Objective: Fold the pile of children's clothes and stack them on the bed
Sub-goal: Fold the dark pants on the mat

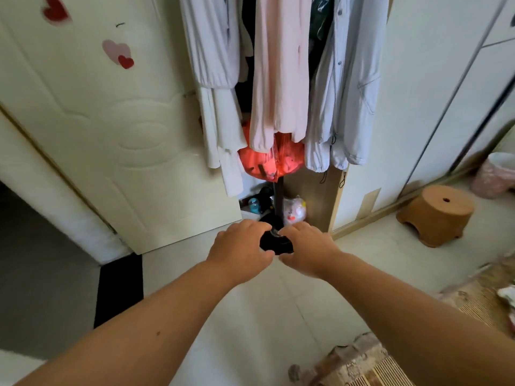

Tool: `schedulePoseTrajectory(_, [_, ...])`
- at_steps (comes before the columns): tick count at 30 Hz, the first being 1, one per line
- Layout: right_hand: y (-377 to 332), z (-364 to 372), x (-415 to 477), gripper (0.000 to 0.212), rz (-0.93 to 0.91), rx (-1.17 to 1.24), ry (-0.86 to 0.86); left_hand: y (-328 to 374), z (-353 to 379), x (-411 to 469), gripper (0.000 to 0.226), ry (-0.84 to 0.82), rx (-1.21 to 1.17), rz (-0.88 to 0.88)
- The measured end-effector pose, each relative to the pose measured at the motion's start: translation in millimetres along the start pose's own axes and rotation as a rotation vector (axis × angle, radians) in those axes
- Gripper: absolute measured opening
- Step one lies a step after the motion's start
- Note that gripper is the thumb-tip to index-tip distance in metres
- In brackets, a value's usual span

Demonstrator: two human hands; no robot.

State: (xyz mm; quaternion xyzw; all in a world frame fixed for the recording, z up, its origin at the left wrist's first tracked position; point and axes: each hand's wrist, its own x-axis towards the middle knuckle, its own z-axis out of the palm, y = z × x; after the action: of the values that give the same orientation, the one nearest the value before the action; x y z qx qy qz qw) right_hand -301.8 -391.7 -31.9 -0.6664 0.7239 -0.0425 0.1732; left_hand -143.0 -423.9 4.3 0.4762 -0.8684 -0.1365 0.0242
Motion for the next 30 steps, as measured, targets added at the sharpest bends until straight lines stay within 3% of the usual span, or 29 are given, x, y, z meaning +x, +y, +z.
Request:
schedulePoseTrajectory(10, [97,-36,112,0.056,0.222,0.085,0.037,34,6,188,0.054,-0.074,-0.005,0.256])
schedulePoseTrajectory(18, [193,-71,160,0.060,0.605,0.146,0.131,86,28,336,0.059,-0.252,0.101,0.551])
schedulePoseTrajectory(24, [258,-86,146,0.058,0.893,0.209,0.235,165,58,396,0.064,-0.441,0.102,0.819])
schedulePoseTrajectory(30, [369,-104,97,0.060,1.092,0.267,0.292,290,92,450,0.065,-0.475,0.063,1.020])
